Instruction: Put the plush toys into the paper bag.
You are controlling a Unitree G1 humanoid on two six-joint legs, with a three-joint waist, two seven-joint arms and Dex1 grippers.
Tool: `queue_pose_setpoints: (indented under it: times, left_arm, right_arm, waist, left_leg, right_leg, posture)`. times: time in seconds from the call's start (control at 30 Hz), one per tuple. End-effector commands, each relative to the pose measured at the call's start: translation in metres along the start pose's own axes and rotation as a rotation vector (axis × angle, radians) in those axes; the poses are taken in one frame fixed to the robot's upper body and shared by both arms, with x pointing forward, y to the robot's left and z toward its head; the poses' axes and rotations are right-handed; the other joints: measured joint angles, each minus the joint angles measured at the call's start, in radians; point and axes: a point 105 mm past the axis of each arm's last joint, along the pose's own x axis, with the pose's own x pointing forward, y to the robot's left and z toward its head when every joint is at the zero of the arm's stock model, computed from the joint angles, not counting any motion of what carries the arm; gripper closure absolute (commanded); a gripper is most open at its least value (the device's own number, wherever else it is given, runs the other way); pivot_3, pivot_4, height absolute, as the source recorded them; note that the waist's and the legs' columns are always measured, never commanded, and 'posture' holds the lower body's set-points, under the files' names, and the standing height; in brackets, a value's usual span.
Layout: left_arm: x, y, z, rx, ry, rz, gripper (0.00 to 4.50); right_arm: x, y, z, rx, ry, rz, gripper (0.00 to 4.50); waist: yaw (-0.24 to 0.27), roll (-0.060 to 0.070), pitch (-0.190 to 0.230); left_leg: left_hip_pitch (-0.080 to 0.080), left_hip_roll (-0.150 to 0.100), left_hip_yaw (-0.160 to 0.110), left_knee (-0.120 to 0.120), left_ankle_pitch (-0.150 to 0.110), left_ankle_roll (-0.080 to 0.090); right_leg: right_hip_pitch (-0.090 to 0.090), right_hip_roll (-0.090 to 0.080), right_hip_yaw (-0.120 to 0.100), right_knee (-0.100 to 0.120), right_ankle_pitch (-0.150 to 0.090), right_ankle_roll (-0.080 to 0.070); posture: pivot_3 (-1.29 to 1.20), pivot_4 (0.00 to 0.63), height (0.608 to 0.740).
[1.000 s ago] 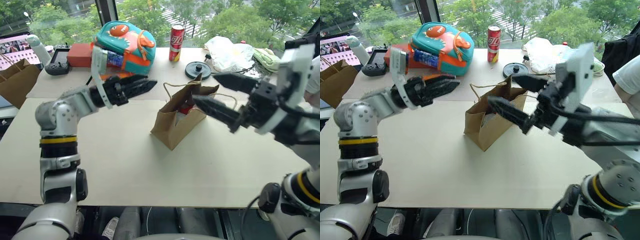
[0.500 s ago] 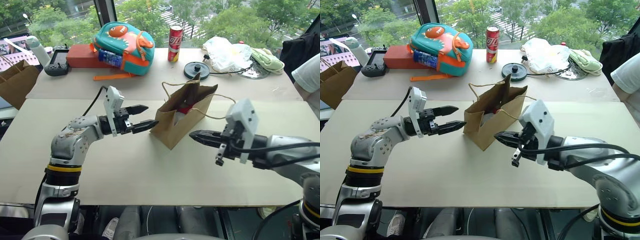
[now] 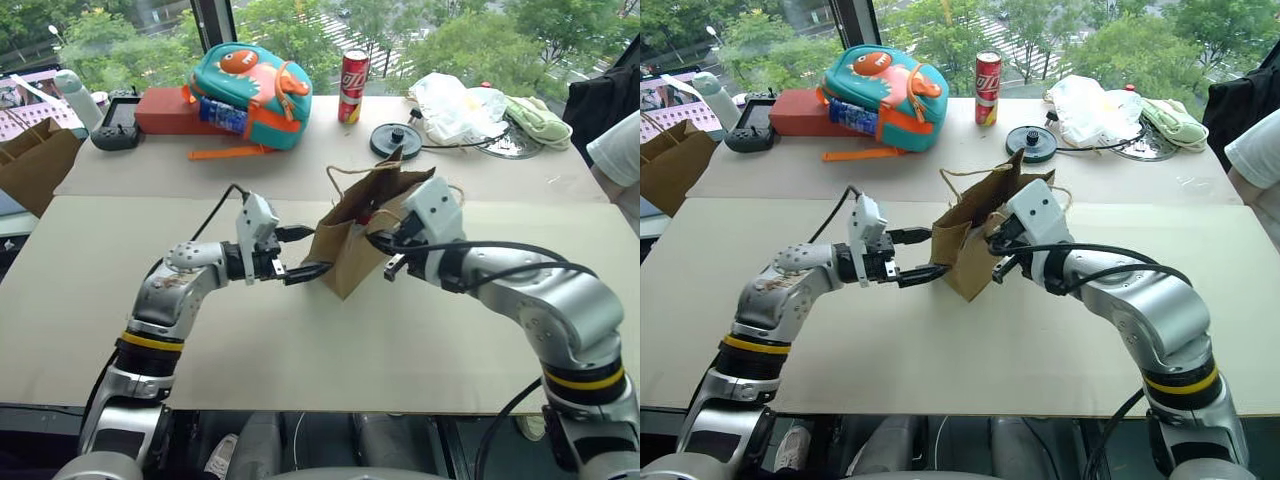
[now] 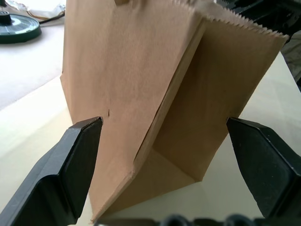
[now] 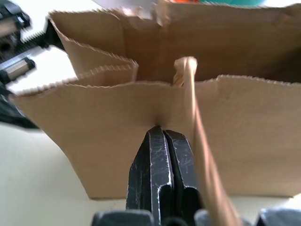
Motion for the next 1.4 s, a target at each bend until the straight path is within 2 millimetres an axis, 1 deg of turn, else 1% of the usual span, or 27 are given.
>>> queue_pose_setpoints:
  times: [0.03, 0.17, 0.23, 0.3, 0.4, 0.53, 0.63, 0.87, 0.9, 0.93, 0.97, 1.03, 1.07, 1.27, 1.3, 1.4]
  left_arm:
    - [0.01, -0.004, 0.012, 0.046, -0.037, 0.01, 0.0]
    - [0.017, -0.015, 0.01, 0.019, -0.052, 0.002, 0.0]
    - [0.019, -0.016, 0.008, 0.015, -0.047, 0.016, 0.0]
    - [0.02, -0.014, 0.005, 0.016, -0.03, 0.046, 0.0]
    - [0.022, -0.005, 0.001, 0.019, -0.017, 0.123, 0.0]
    - [0.024, 0.0, -0.003, 0.028, -0.004, 0.17, 0.0]
    - [0.028, 0.002, -0.003, 0.015, -0.02, 0.189, 0.0]
    - [0.036, -0.004, -0.001, -0.006, -0.052, 0.191, 0.0]
    - [0.037, -0.004, -0.001, -0.009, -0.054, 0.195, 0.51]
    - [0.037, -0.004, -0.001, -0.01, -0.054, 0.198, 0.65]
    - [0.037, -0.004, -0.002, -0.007, -0.053, 0.199, 1.12]
    - [0.037, -0.004, -0.003, 0.001, -0.049, 0.202, 1.66]
    - [0.037, -0.004, -0.003, 0.001, -0.048, 0.204, 2.08]
    - [0.036, 0.0, -0.004, 0.017, -0.038, 0.237, 4.21]
    - [0.036, 0.001, -0.004, 0.015, -0.038, 0.243, 4.49]
    - [0.037, 0.005, -0.002, 0.015, -0.039, 0.26, 4.49]
  right_arm:
    - [0.003, -0.002, 0.017, -0.027, -0.061, -0.028, 4.44]
    - [0.007, -0.003, 0.018, -0.015, -0.063, -0.041, 4.44]
    - [0.008, -0.004, 0.019, -0.01, -0.066, -0.048, 4.44]
    - [0.008, -0.005, 0.019, -0.009, -0.066, -0.049, 4.44]
    - [0.008, -0.005, 0.018, -0.007, -0.067, -0.052, 4.44]
    - [0.008, -0.005, 0.019, -0.004, -0.068, -0.053, 4.44]
    - [0.009, -0.005, 0.018, -0.004, -0.067, -0.053, 4.44]
    - [0.008, -0.004, 0.017, 0.005, -0.065, -0.058, 4.44]
    - [0.008, -0.004, 0.017, 0.006, -0.066, -0.059, 4.5]
    - [0.008, -0.004, 0.017, 0.007, -0.066, -0.059, 4.5]
    - [0.008, -0.004, 0.017, 0.008, -0.066, -0.06, 4.5]
    - [0.008, -0.005, 0.018, 0.009, -0.068, -0.061, 4.5]
    - [0.008, -0.005, 0.018, 0.009, -0.069, -0.061, 4.5]
    - [0.008, -0.004, 0.02, 0.008, -0.072, -0.056, 4.5]
    - [0.008, -0.003, 0.02, 0.007, -0.072, -0.053, 4.5]
    - [0.005, 0.0, 0.019, 0.009, -0.068, -0.03, 4.5]
  waist:
    - [0.0, 0.0, 0.0]
    - [0.0, 0.0, 0.0]
    - [0.0, 0.0, 0.0]
    - [0.0, 0.0, 0.0]
    - [-0.001, 0.0, 0.0]
    - [0.0, 0.0, 0.0]
    - [0.0, 0.0, 0.0]
    - [0.0, 0.0, 0.0]
    - [-0.001, 0.0, 0.0]
    - [-0.001, 0.0, 0.0]
    - [-0.001, 0.0, 0.0]
    - [-0.001, 0.0, 0.0]
    - [-0.001, 0.0, 0.0]
    - [0.0, 0.0, 0.0]
    - [0.0, 0.0, 0.0]
    - [0.0, 0.0, 0.0]
  left_leg:
    - [0.0, 0.0, 0.0, 0.0, 0.0, 0.0]
    - [0.0, 0.0, 0.0, 0.0, 0.0, 0.0]
    - [0.0, 0.0, 0.0, 0.0, 0.0, 0.0]
    - [0.0, 0.0, 0.0, 0.0, 0.0, 0.0]
    - [0.0, 0.0, 0.0, 0.0, 0.0, 0.0]
    - [0.0, 0.0, 0.0, 0.0, 0.0, 0.0]
    - [0.0, 0.0, 0.0, 0.0, 0.0, 0.0]
    - [0.0, 0.0, 0.0, 0.0, 0.0, 0.0]
    - [0.0, 0.0, 0.0, 0.0, 0.0, 0.0]
    - [0.0, 0.0, 0.0, 0.0, 0.0, 0.0]
    - [0.0, 0.0, 0.0, 0.0, 0.0, 0.0]
    - [0.0, 0.0, 0.0, 0.0, 0.0, 0.0]
    - [0.0, 0.0, 0.0, 0.0, 0.0, 0.0]
    - [0.0, 0.0, 0.0, 0.0, 0.0, 0.0]
    - [0.0, 0.0, -0.001, 0.0, 0.0, 0.0]
    - [0.0, 0.0, -0.001, 0.0, 0.0, 0.0]
  right_leg:
    - [0.0, 0.0, 0.0, 0.0, 0.0, 0.0]
    - [0.0, 0.0, 0.0, 0.0, 0.0, 0.0]
    - [0.0, 0.0, 0.0, 0.0, 0.0, 0.0]
    - [0.0, 0.0, 0.0, 0.001, 0.0, 0.0]
    - [0.0, 0.0, 0.0, 0.001, 0.0, 0.0]
    - [0.0, 0.0, 0.0, 0.001, 0.0, 0.0]
    - [0.0, 0.0, 0.0, 0.001, 0.0, 0.0]
    - [0.0, 0.0, 0.0, 0.001, 0.0, 0.0]
    - [0.0, 0.0, 0.0, 0.001, 0.0, 0.0]
    - [0.0, 0.0, 0.0, 0.001, 0.0, 0.0]
    - [0.0, 0.0, 0.0, 0.001, 0.0, 0.0]
    - [0.0, 0.0, 0.0, 0.001, 0.0, 0.0]
    - [0.0, 0.0, 0.0, 0.001, 0.0, 0.0]
    - [0.0, 0.0, 0.0, 0.001, 0.0, 0.0]
    - [0.0, 0.0, 0.0, 0.001, 0.0, 0.0]
    - [0.0, 0.0, 0.0, 0.001, 0.0, 0.0]
  posture:
    - [0.0, 0.15, 0.733]
    - [0.0, 0.15, 0.733]
    - [0.0, 0.15, 0.733]
    - [0.0, 0.15, 0.733]
    - [0.0, 0.15, 0.733]
    - [0.0, 0.15, 0.733]
    - [0.0, 0.15, 0.733]
    - [0.0, 0.15, 0.733]
    - [0.0, 0.15, 0.733]
    - [0.0, 0.15, 0.733]
    - [0.0, 0.15, 0.733]
    - [0.0, 0.15, 0.733]
    - [0.0, 0.15, 0.733]
    - [0.0, 0.15, 0.733]
    - [0.0, 0.15, 0.733]
    - [0.0, 0.15, 0.733]
